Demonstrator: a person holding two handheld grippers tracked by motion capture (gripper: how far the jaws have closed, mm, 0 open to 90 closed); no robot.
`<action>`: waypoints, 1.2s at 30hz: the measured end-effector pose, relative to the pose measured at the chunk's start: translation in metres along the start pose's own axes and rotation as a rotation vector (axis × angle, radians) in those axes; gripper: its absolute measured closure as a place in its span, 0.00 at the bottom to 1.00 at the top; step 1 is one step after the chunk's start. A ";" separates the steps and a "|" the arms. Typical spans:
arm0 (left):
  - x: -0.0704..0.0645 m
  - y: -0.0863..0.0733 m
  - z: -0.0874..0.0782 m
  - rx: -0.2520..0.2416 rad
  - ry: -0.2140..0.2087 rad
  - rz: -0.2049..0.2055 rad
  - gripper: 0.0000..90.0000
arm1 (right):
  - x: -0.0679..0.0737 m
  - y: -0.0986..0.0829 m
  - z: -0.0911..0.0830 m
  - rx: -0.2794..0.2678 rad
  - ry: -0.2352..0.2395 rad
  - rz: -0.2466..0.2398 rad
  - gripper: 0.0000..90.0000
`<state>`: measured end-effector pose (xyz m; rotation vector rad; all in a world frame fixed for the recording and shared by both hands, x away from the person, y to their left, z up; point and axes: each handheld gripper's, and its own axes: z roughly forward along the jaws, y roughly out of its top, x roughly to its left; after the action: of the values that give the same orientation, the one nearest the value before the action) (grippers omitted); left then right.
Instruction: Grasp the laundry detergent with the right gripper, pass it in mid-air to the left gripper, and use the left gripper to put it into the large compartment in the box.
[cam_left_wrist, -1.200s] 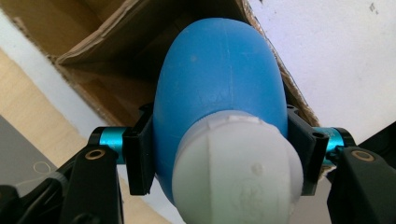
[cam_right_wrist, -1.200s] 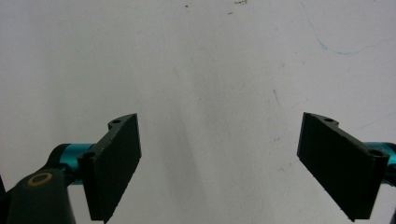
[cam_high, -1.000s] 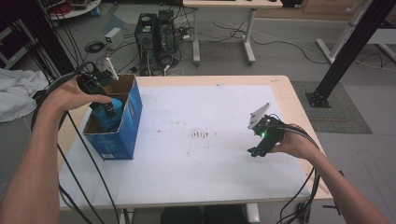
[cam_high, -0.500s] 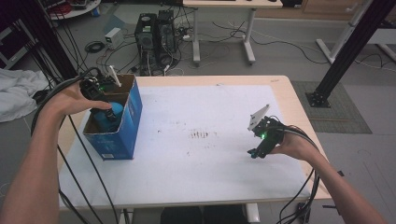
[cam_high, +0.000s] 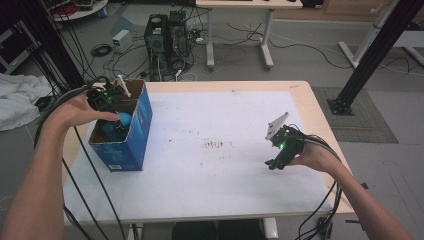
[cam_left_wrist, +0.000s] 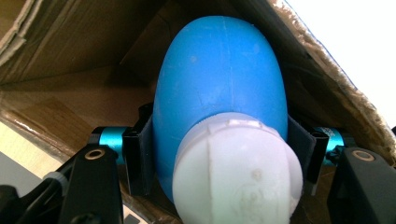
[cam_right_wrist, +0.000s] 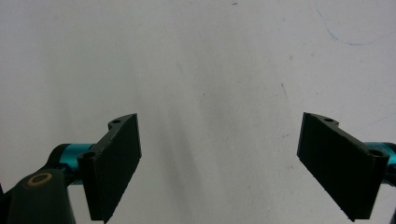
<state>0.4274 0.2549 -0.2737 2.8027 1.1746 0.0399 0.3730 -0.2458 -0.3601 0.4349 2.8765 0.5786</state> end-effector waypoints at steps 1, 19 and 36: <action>0.000 0.000 0.000 0.001 0.002 0.002 0.42 | 0.000 0.000 0.000 0.001 0.000 0.000 0.14; -0.004 0.005 0.001 0.017 0.015 0.018 0.42 | 0.001 -0.002 -0.001 -0.009 -0.001 0.004 0.14; -0.004 0.006 0.003 0.035 0.021 0.014 0.38 | 0.003 -0.003 0.000 -0.010 0.000 0.009 0.14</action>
<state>0.4290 0.2475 -0.2759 2.8474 1.1716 0.0507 0.3696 -0.2479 -0.3614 0.4472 2.8712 0.5947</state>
